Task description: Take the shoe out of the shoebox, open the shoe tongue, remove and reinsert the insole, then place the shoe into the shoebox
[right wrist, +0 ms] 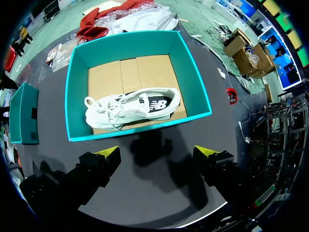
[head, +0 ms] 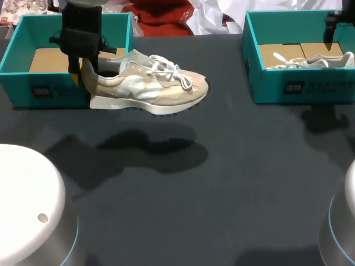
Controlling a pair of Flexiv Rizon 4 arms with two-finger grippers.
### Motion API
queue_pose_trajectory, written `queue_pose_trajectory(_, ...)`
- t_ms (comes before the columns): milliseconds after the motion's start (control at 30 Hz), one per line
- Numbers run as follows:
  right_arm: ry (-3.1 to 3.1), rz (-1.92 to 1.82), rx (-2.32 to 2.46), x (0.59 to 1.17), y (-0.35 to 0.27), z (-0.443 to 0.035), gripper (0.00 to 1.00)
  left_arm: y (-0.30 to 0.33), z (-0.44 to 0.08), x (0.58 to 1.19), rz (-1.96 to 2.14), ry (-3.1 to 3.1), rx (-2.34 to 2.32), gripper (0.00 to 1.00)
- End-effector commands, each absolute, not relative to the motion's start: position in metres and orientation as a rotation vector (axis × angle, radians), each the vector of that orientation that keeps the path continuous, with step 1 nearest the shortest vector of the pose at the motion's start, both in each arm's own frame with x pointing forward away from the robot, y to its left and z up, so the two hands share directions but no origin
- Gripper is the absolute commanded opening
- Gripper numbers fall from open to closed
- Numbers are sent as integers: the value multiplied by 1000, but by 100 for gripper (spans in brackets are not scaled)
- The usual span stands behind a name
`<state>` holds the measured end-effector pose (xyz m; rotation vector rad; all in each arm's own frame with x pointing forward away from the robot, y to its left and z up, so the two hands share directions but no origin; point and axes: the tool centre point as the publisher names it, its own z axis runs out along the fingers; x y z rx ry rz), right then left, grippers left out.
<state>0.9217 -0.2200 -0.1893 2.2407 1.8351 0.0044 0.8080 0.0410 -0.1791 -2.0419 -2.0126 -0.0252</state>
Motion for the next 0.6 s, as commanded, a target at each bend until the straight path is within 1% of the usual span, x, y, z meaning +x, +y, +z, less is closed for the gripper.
queue_pose_trajectory(33, 1836, 6, 2240, 921, -220, -190, 100, 44, -182, 803, -289, -2106, -2189, 0)
queue_pose_trajectory(333, 1836, 6, 2240, 921, -220, -190, 100, 44, -182, 803, -289, -2106, -2189, 0)
queue_pose_trajectory(600, 1836, 6, 2240, 921, -220, -190, 100, -12, -235, 783, -225, -1998, -2183, 0)
